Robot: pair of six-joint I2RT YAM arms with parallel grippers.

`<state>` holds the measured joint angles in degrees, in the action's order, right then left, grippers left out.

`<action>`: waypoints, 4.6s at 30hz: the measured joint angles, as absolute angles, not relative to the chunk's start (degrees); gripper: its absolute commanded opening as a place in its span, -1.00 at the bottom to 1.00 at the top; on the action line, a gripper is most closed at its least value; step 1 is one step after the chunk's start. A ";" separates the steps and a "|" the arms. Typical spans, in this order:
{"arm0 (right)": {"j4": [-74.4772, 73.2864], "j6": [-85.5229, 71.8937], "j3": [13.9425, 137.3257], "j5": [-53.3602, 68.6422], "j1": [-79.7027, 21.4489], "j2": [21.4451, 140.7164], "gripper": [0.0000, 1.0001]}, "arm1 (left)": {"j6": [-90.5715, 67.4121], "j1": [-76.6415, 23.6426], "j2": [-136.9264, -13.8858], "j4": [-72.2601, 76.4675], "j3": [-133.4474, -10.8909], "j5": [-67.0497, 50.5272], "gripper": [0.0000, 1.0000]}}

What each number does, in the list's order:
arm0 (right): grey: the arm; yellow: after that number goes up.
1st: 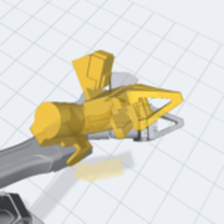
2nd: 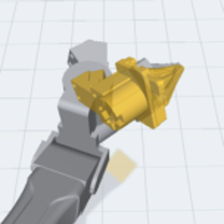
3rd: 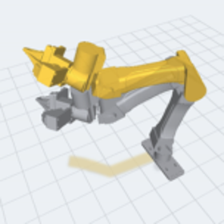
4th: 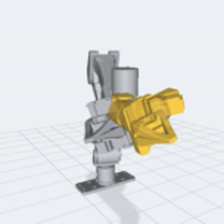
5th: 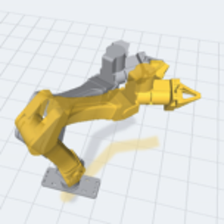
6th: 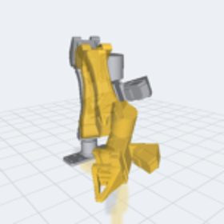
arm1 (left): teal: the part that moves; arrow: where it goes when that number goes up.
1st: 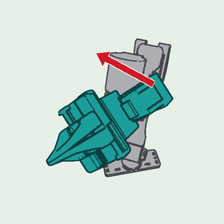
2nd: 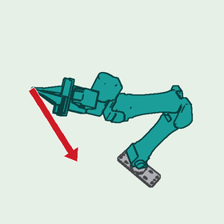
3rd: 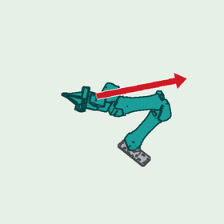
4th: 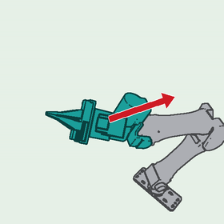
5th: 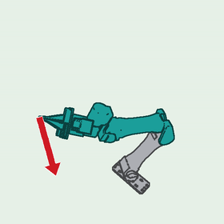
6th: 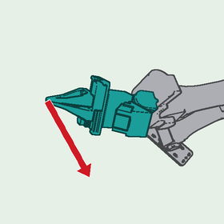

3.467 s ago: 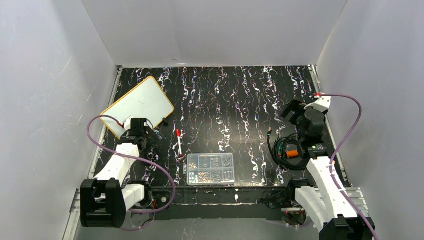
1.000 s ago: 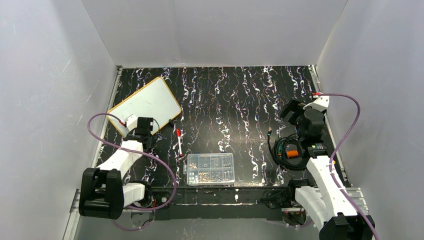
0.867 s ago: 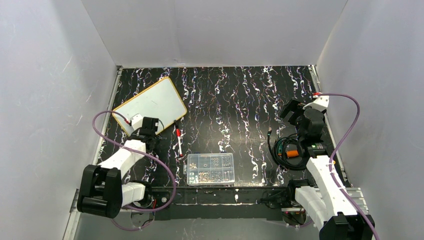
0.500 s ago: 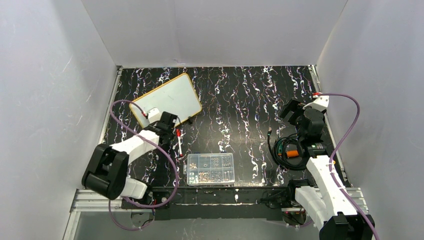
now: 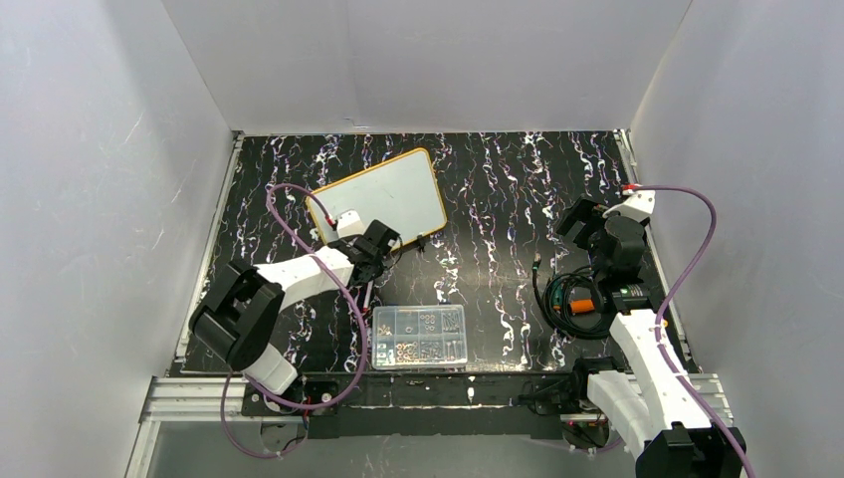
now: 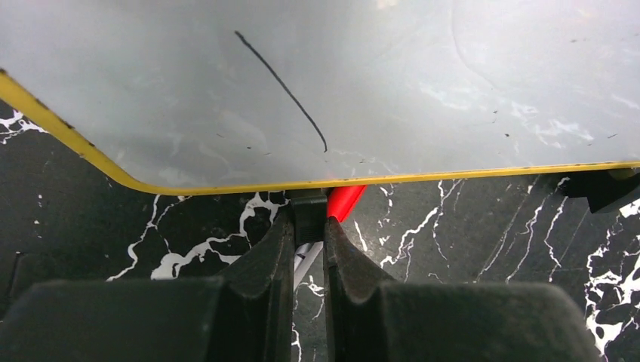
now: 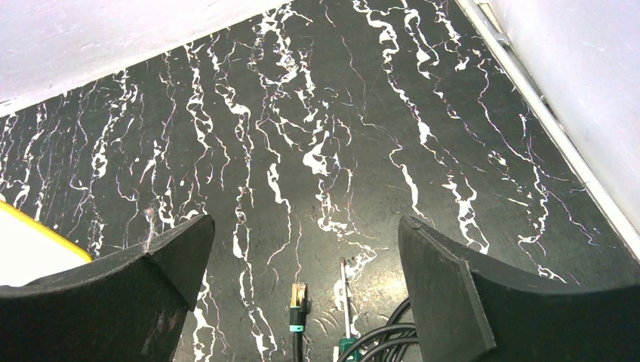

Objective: Write a sentence on the whiteboard
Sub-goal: Move the whiteboard to the center of the board, then open the whiteboard marker at the center of the board.

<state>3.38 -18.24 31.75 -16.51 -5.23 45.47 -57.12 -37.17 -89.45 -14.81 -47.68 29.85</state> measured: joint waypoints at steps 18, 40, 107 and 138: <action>3.38 -18.24 31.75 -16.49 -5.23 45.65 1.00 | -49.98 -39.22 -81.23 -17.06 -46.22 27.27 -0.20; 3.38 -18.20 31.75 -16.49 -5.23 45.91 1.00 | -40.97 -40.95 -88.77 -16.45 -46.52 23.35 -0.81; 11.86 -38.39 44.29 14.68 -48.77 71.33 -0.97 | -64.66 -45.54 -54.76 1.91 -38.48 6.83 0.19; -33.10 -12.25 60.71 42.72 -48.45 70.26 -0.97 | 11.33 -42.96 -45.63 -25.67 -52.60 -26.17 0.97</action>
